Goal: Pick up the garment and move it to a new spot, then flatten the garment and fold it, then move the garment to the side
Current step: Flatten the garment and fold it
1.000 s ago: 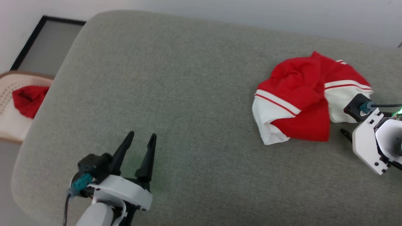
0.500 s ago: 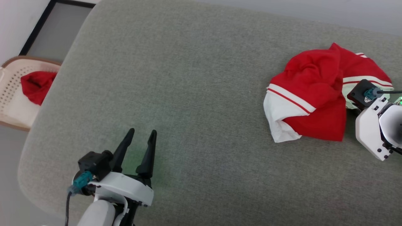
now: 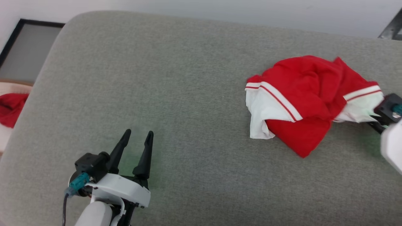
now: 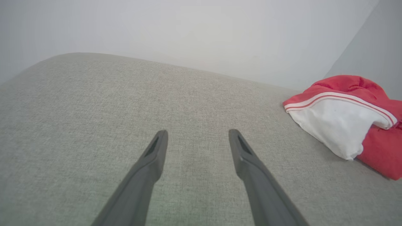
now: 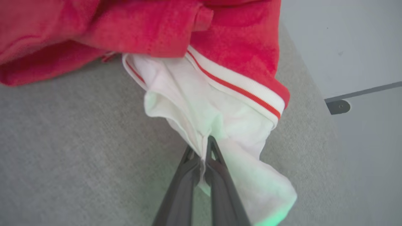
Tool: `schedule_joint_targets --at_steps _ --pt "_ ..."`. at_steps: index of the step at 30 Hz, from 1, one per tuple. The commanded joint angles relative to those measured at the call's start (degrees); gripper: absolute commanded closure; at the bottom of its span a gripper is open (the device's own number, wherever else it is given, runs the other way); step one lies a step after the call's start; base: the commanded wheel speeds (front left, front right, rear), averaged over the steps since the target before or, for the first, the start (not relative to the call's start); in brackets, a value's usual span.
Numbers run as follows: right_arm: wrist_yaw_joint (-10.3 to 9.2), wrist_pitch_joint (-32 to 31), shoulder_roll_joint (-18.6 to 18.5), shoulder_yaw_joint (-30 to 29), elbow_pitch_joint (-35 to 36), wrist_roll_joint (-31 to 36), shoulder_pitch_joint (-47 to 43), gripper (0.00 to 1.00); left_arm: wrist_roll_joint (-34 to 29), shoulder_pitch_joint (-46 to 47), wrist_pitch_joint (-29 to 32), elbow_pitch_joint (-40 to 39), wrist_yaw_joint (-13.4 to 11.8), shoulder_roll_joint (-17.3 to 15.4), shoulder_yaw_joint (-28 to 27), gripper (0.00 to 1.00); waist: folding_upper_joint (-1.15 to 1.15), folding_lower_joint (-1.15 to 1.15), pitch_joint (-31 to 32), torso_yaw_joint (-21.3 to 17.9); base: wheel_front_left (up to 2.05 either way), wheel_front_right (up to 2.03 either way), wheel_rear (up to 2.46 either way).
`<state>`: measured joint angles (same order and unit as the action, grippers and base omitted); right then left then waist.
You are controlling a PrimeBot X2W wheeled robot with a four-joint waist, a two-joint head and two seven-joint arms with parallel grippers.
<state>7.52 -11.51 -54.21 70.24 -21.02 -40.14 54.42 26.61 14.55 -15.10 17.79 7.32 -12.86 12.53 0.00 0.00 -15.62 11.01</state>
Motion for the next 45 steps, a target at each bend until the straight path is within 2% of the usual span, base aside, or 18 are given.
schedule_joint_targets --at_steps 1,8,12,16,21,22,23,24,29,35,40,41,45 --pt "-0.06 0.3 -1.6 -0.9 1.0 0.1 -1.5 1.0 -0.7 -0.5 -0.1 -0.1 0.2 -0.3 0.0 0.0 0.0 0.0 0.5 -1.1 0.0 0.0 0.0" --pt "-0.07 -0.8 -8.3 -4.4 5.1 0.3 -8.0 1.0 -0.1 -1.2 -0.1 -0.6 0.2 -0.7 -0.2 0.0 0.0 0.0 0.4 -2.3 0.0 0.0 0.0" --pt "-0.07 -2.4 -11.7 -5.2 4.9 -0.4 -11.8 1.0 0.3 -1.1 -0.1 -0.8 0.2 -0.7 0.3 0.0 0.0 0.0 0.1 -2.3 0.0 0.0 0.0" --pt "-0.06 -2.6 -12.5 -6.2 3.6 -1.5 -15.0 1.0 0.4 -0.4 -0.1 -0.8 0.2 -0.6 0.9 0.0 0.0 0.0 -0.3 -2.0 0.0 0.0 0.0" --pt "-0.07 -1.8 -11.5 -9.0 2.4 -1.7 -16.8 1.0 0.4 0.0 -0.1 -0.4 0.2 -0.9 1.1 0.0 0.0 0.0 -0.4 -2.0 0.0 0.0 0.0" --pt "-0.07 -1.5 -11.2 -9.7 2.1 -1.5 -17.0 0.88 0.4 0.0 -0.1 -0.3 0.2 -1.0 1.1 0.0 0.0 0.0 -0.4 -2.1 0.0 0.0 0.0" --pt "-0.07 -1.1 -11.0 -10.5 1.8 -1.1 -17.3 0.55 0.5 0.0 -0.1 -0.3 0.2 -1.2 1.1 0.0 0.0 0.0 -0.3 -2.2 0.0 0.0 0.0" --pt "-0.07 -0.6 -10.7 -11.4 1.4 -1.2 -17.8 0.0 0.5 0.0 -0.1 -0.2 0.2 -1.3 1.0 0.0 0.0 0.0 -0.1 -2.3 0.0 0.0 0.0" --pt "-0.06 3.8 -8.6 -17.8 1.0 -3.9 -21.1 0.0 0.3 0.1 -0.1 -0.5 0.2 -3.1 1.0 0.0 0.0 0.0 1.3 -3.7 0.0 0.0 0.0" --pt "-0.06 10.8 -4.2 -29.3 5.3 -9.3 -27.6 0.0 0.8 1.7 1.1 -2.0 0.2 -7.6 1.5 0.0 0.0 0.0 3.4 -6.8 0.0 0.0 0.0" --pt "-0.06 16.6 3.3 -38.4 11.6 -10.9 -34.2 0.0 3.4 6.9 5.8 -4.8 0.2 -12.3 4.3 0.0 0.0 0.0 4.1 -9.7 0.0 0.0 0.0" --pt "-0.06 16.6 3.3 -38.4 11.6 -10.9 -34.2 0.0 3.4 6.9 5.8 -4.8 0.2 -12.3 4.3 0.0 0.0 0.0 4.1 -9.7 0.0 0.0 0.0" --pt "-0.06 20.1 12.0 -44.2 16.6 -9.1 -39.1 0.0 7.4 14.3 12.2 -5.6 0.2 -15.8 8.7 0.0 0.0 0.0 3.6 -12.0 0.0 0.0 0.0"
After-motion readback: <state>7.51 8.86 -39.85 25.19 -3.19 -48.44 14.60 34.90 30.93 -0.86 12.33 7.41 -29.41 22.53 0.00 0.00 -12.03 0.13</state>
